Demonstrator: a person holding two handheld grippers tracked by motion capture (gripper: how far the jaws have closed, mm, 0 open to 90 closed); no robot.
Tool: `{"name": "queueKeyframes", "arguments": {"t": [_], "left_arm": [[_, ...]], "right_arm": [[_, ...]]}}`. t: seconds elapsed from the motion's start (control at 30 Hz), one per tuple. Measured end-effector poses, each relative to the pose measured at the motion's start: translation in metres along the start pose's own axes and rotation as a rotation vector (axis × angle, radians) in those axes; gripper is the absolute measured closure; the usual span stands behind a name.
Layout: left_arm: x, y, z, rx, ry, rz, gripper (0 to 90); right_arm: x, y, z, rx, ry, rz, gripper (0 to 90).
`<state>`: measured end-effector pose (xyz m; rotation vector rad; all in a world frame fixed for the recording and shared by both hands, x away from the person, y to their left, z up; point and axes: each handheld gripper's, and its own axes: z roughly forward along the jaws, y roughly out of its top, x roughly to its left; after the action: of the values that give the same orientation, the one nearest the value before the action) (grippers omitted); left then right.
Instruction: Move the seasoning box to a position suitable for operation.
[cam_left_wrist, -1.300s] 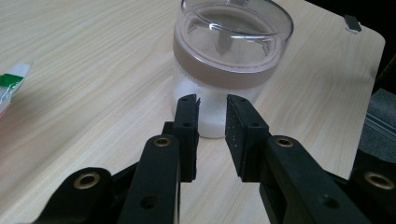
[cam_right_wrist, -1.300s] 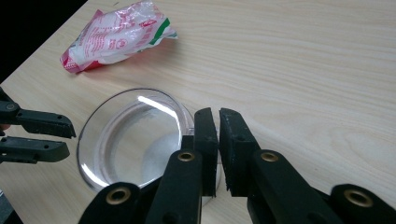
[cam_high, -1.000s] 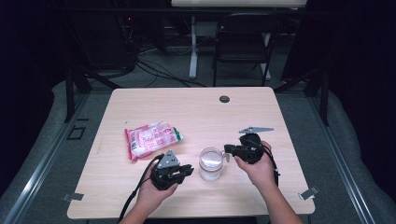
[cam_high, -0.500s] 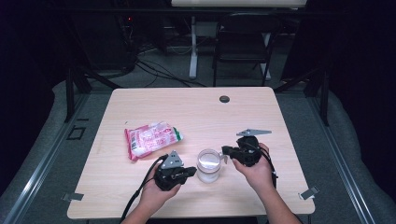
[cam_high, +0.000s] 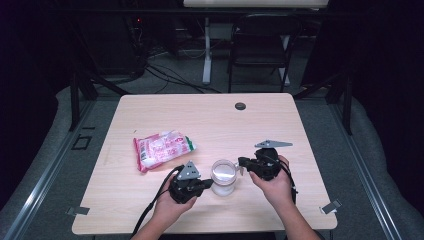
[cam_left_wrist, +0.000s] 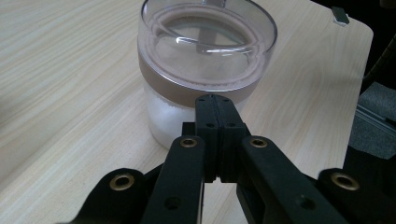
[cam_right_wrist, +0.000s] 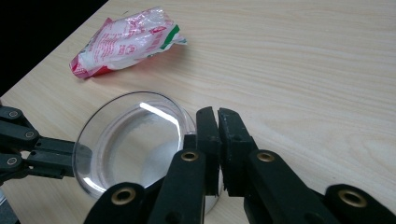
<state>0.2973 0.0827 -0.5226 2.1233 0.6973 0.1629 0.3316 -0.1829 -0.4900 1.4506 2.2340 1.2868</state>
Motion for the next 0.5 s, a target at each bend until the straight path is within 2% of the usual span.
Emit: {"name": "queueKeyframes", "arguments": {"t": [0.4,0.5], "left_arm": [[0.0019,0.006,-0.002,-0.036,-0.01,0.001,89.4],[0.0033,0.009,-0.003,-0.048,-0.014,0.003,88.9]], "right_arm": [[-0.0005,-0.0052,-0.0029,-0.014,-0.001,0.0,86.5],[0.0002,-0.008,-0.0052,-0.012,0.009,-0.02,83.4]]}}
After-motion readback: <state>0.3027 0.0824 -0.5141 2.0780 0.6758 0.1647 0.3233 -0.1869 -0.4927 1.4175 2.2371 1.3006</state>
